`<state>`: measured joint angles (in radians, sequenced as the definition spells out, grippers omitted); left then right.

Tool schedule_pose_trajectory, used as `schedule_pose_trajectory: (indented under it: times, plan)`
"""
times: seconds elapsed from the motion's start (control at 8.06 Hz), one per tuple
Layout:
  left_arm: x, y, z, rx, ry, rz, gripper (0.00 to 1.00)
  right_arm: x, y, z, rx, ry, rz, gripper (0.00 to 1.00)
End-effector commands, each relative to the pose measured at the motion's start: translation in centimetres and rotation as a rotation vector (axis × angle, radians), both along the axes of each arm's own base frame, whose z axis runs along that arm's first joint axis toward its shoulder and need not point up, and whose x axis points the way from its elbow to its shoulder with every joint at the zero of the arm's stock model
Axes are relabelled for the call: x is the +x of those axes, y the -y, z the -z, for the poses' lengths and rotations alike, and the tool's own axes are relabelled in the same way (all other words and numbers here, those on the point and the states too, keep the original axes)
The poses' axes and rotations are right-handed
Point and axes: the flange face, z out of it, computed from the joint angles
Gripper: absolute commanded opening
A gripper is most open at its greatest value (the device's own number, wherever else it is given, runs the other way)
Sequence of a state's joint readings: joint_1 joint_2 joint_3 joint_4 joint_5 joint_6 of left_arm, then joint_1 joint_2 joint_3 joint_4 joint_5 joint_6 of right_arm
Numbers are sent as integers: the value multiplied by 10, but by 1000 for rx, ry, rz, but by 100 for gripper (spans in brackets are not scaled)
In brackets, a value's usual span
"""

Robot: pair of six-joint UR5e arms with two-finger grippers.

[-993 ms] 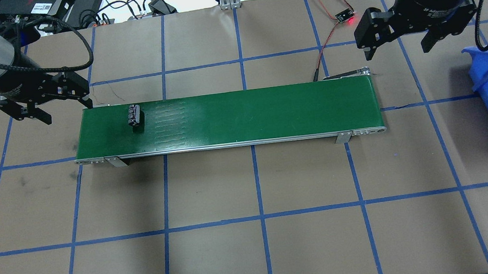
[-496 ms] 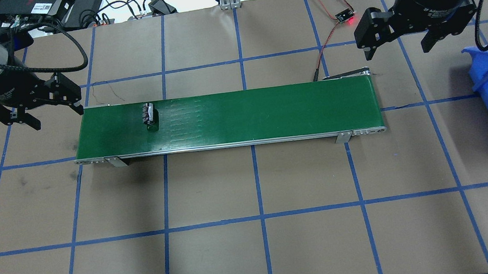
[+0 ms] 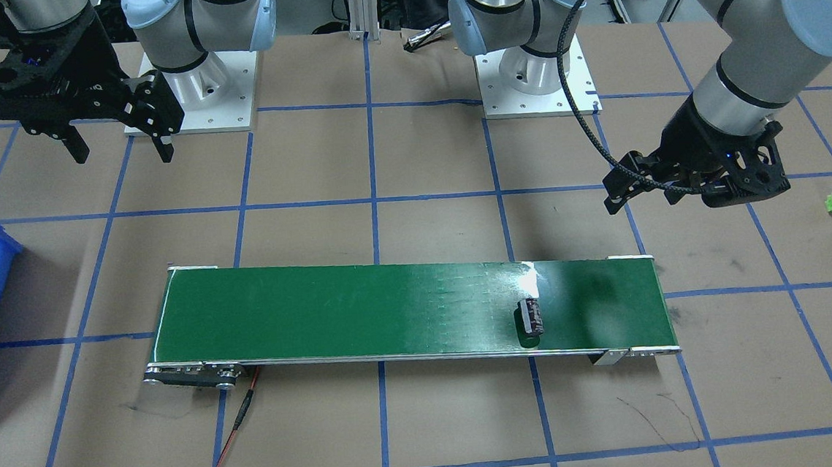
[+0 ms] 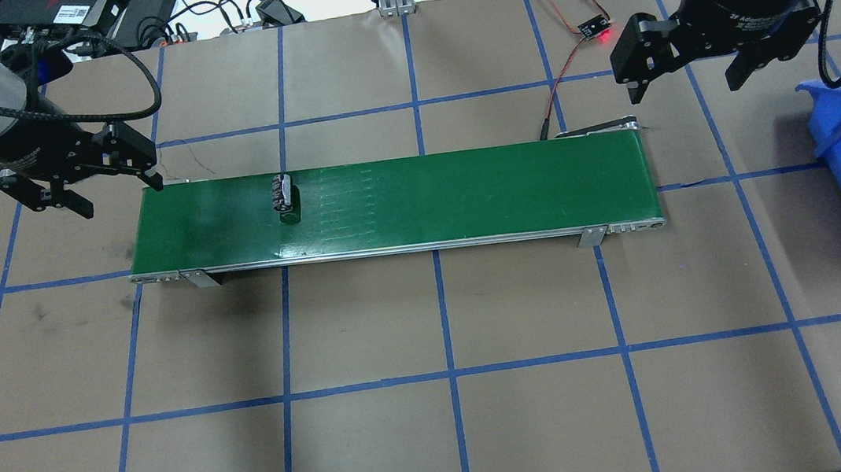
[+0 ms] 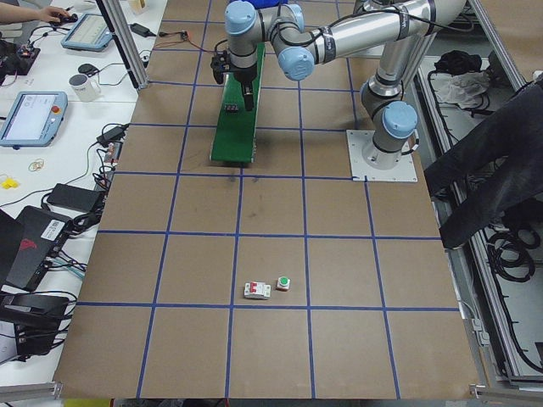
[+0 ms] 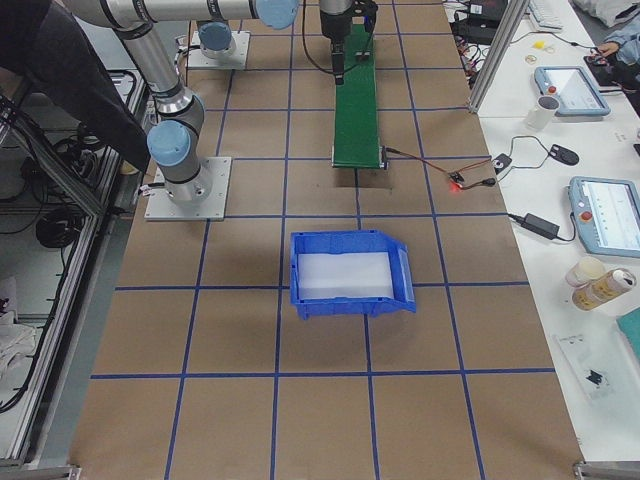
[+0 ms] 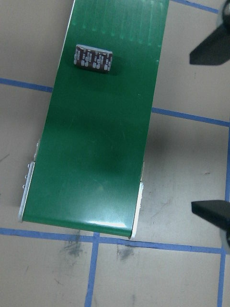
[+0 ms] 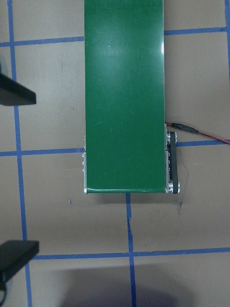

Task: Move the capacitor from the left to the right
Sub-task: 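Raise the left gripper away while the belt carries the capacitor along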

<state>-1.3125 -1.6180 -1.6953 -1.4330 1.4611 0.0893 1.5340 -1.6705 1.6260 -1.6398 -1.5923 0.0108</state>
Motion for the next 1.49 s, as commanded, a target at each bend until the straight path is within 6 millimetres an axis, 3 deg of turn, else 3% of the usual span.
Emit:
schedule_pose_trajectory:
  times: [0.0,0.37,0.74,0.99,1.12,1.36]
  plan:
    - [3,-1,1,15,38,-3,100,0,0,0,0,0,0,100]
    - [6,-1,3,23,50,1,100,0,1,2,5,-5,-3,100]
    - [12,-3,5,40,107,12,100,1,38,51,88,15,11,100]
    - [13,-3,3,37,111,11,100,0,80,127,216,20,12,100]
    - [13,-4,5,41,110,11,100,-1,106,141,126,17,12,100]
    - [13,-5,4,38,114,11,100,1,124,156,69,37,10,100]
